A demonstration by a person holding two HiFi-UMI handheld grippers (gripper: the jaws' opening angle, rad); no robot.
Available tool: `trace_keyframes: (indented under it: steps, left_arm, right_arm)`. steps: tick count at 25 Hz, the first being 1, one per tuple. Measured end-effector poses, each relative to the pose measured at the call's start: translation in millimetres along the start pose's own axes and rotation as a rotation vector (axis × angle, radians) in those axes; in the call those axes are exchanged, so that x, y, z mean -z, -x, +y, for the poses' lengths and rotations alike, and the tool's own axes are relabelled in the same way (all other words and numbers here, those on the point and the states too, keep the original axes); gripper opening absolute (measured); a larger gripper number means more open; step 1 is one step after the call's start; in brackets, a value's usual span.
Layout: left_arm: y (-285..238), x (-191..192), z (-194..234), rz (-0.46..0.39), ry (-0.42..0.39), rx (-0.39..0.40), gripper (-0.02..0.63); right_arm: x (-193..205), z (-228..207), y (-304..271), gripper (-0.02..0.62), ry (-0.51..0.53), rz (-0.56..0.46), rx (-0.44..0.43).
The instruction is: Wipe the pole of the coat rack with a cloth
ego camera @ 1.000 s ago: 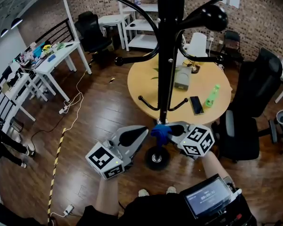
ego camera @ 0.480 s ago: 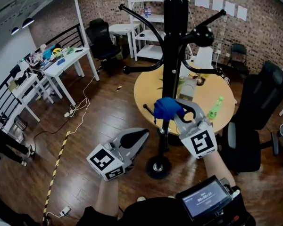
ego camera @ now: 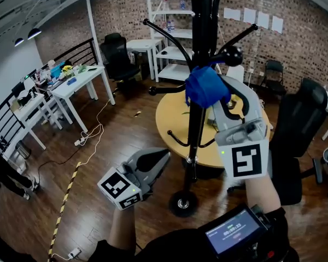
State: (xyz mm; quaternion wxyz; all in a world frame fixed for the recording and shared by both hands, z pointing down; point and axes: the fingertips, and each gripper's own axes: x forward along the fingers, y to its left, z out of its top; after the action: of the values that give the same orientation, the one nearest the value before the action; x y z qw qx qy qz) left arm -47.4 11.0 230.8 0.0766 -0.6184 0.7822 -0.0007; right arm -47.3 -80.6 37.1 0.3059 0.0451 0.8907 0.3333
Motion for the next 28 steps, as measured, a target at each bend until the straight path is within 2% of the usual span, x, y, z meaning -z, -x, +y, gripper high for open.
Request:
trace_keyframes:
  steps: [2, 8, 10, 12, 15, 17, 19, 22, 25, 28]
  left_arm:
    - [0, -5, 0, -0.006, -0.012, 0.007, 0.0]
    - [-2, -12, -3, -0.016, -0.039, 0.032, 0.0]
    - [-3, -15, -5, -0.024, -0.043, 0.038, 0.0]
    - [-3, -17, -6, -0.03, -0.044, 0.039, 0.0]
    - [-3, -19, -7, -0.036, -0.039, 0.035, 0.0]
    - [-2, -20, -9, -0.037, -0.032, 0.034, 0.0]
    - [1, -18, -13, -0.035, -0.021, 0.034, 0.0]
    - [9, -11, -14, -0.028, 0.001, 0.029, 0.0]
    - [18, -1, -13, -0.014, 0.025, 0.016, 0.0]
    - [21, 5, -9, 0.0, 0.048, -0.002, 0.0]
  right_arm:
    - [-27, -10, 5, 0.044, -0.063, -0.072, 0.026]
    - [-103, -25, 32, 0.044, -0.088, -0.289, -0.028]
    - [-116, -26, 36, 0.044, -0.091, -0.332, -0.028]
    - [-117, -26, 34, 0.044, -0.094, -0.332, -0.025]
    - [-102, -25, 25, 0.044, -0.119, -0.279, -0.029]
    - [-80, -19, 14, 0.044, -0.126, -0.208, -0.046]
    - [-47, -3, 2, 0.044, -0.101, -0.097, -0.08]
    - [24, 31, -10, 0.044, -0.038, 0.133, -0.119]
    - [63, 50, -4, 0.044, -0.066, 0.177, -0.107]
    - [91, 69, 16, 0.044, -0.127, 0.245, -0.155]
